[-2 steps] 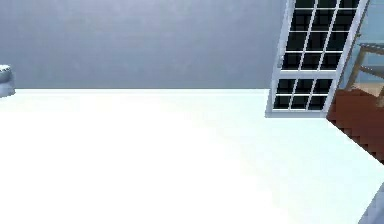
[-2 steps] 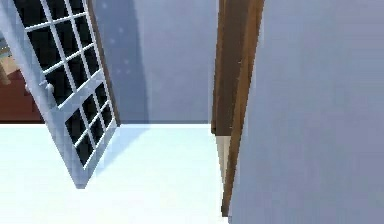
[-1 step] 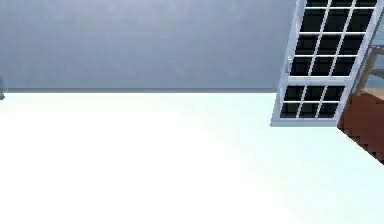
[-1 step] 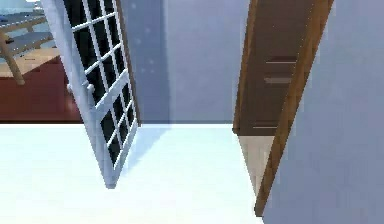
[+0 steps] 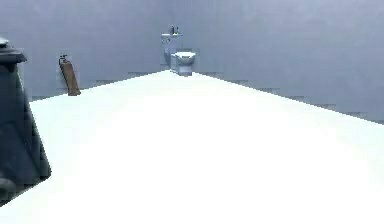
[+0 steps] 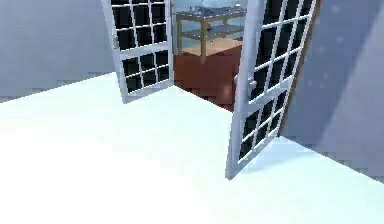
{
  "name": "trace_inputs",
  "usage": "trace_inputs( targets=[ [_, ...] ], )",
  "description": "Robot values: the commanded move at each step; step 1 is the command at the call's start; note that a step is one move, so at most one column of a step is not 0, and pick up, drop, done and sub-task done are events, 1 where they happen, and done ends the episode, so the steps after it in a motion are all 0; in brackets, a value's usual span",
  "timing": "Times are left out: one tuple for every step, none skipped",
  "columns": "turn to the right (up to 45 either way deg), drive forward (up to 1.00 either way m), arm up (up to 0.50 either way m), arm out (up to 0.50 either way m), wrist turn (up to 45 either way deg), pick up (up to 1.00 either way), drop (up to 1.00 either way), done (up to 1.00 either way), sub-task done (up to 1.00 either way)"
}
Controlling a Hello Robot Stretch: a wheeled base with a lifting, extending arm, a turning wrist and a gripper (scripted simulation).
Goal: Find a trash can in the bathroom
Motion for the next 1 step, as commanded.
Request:
trace_inputs(
  targets=[
    [-39.0, 0.0, 0.0, 0.0, 0.0, 0.0, 0.0, 0.0, 0.0]
  ],
)
